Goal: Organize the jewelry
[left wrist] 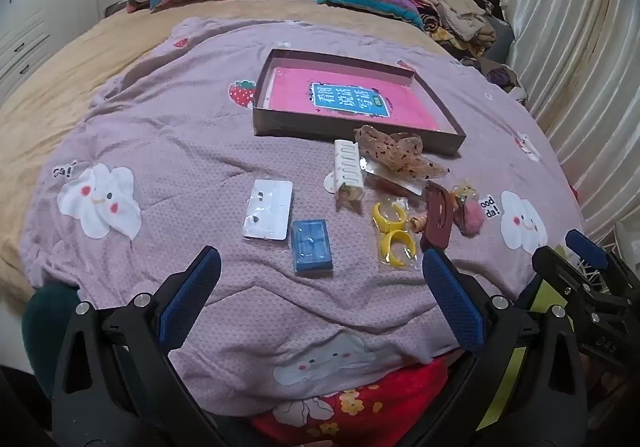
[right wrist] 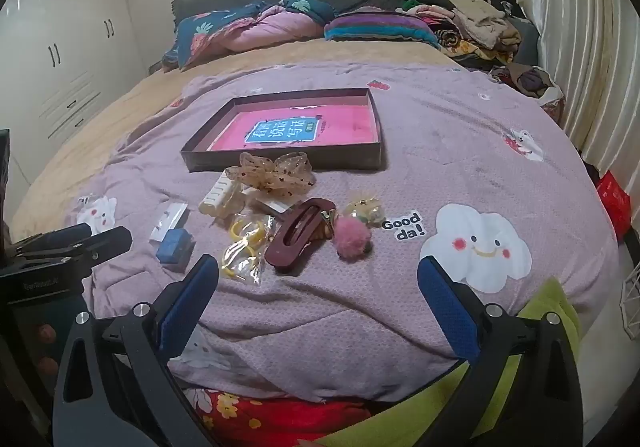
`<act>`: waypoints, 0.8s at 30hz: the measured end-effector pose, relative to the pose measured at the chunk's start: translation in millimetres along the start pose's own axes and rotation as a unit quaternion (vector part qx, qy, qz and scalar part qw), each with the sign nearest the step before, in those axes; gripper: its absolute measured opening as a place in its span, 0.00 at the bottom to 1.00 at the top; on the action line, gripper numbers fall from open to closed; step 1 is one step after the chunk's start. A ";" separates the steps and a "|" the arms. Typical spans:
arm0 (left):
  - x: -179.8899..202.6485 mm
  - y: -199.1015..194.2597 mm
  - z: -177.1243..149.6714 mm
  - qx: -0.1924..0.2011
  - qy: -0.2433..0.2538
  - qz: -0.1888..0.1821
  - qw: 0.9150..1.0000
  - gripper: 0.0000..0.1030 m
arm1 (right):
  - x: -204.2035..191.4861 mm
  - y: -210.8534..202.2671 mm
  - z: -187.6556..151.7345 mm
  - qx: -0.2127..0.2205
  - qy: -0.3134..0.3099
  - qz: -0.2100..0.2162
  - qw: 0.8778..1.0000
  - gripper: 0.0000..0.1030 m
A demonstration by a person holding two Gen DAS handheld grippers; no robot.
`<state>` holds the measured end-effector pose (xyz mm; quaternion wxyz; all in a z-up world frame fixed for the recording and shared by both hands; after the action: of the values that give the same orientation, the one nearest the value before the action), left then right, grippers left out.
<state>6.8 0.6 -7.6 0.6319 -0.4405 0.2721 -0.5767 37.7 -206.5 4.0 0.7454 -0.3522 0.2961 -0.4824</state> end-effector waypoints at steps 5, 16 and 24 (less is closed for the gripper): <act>1.1 2.3 0.9 0.001 0.005 0.001 1.000 0.92 | -0.5 -1.1 0.0 0.002 -0.001 0.001 1.000 0.96; -2.2 -3.6 -0.2 0.006 0.003 0.002 1.000 0.92 | 0.4 -4.6 2.6 0.004 -0.002 -0.007 1.000 0.96; -2.1 -3.8 -0.4 0.007 0.002 0.004 1.000 0.92 | 0.1 -4.5 2.8 0.004 -0.003 -0.007 1.000 0.96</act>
<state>4.1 2.7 -4.8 0.6366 -0.4340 0.2712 -0.5770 37.7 -207.2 9.2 0.7445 -0.3526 0.2895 -0.4875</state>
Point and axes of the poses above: each gripper's, at about its wrist camera, not at the fingertips, and y roughly the way its jaws point, x to its right, z to its top, the point moved 1 cm from there along y, roughly the way its jaws point, and after that the axes turned 11 degrees about -x, right-handed, at the moved point
